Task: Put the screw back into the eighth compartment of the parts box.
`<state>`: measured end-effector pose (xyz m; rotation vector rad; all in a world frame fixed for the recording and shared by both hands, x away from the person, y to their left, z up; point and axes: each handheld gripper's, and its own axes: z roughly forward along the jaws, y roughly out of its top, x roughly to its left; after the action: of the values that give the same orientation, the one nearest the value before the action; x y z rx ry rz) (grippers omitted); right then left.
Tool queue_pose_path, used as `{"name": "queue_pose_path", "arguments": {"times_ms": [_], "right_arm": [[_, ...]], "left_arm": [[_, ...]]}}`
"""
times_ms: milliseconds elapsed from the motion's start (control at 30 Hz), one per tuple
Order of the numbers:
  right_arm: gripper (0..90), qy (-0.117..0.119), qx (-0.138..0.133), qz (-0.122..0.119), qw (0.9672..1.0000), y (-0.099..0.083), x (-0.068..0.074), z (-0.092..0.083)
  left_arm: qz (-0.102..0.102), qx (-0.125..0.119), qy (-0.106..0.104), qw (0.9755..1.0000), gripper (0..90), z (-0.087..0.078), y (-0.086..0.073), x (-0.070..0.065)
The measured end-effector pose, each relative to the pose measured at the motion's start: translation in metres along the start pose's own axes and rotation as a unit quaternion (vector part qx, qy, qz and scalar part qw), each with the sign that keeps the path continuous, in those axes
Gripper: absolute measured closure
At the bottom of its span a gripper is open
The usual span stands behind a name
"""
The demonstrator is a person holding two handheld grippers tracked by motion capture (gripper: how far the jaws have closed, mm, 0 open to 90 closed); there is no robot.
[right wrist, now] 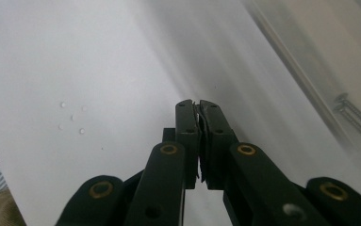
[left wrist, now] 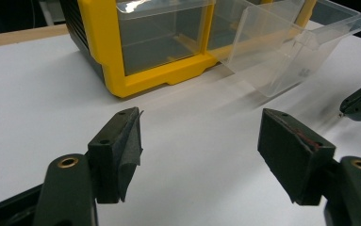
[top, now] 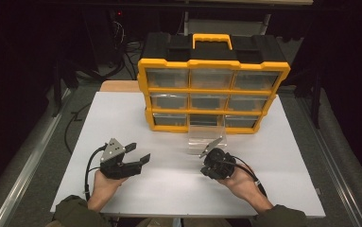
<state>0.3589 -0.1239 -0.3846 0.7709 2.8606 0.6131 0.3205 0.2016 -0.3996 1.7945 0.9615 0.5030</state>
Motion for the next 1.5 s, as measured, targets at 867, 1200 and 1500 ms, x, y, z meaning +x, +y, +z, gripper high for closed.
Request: {"name": "queue_pose_path", "arguments": {"times_ms": [867,1200,1500], "right_arm": [[89.6,0.002,-0.031,0.006,0.9995,-0.001,-0.006,-0.033],[89.6,-0.002,-0.047,0.014,0.9988,0.001,-0.010,-0.049],[89.6,-0.012,-0.066,0.019,0.9976,0.008,-0.018,-0.066]], "left_arm": [[-0.003,-0.001,0.000,1.0000,31.2,0.000,0.000,0.001],[-0.002,-0.004,0.001,1.0000,31.2,-0.001,0.000,0.000],[-0.004,-0.003,0.000,1.0000,31.2,0.000,0.000,0.000]]}}
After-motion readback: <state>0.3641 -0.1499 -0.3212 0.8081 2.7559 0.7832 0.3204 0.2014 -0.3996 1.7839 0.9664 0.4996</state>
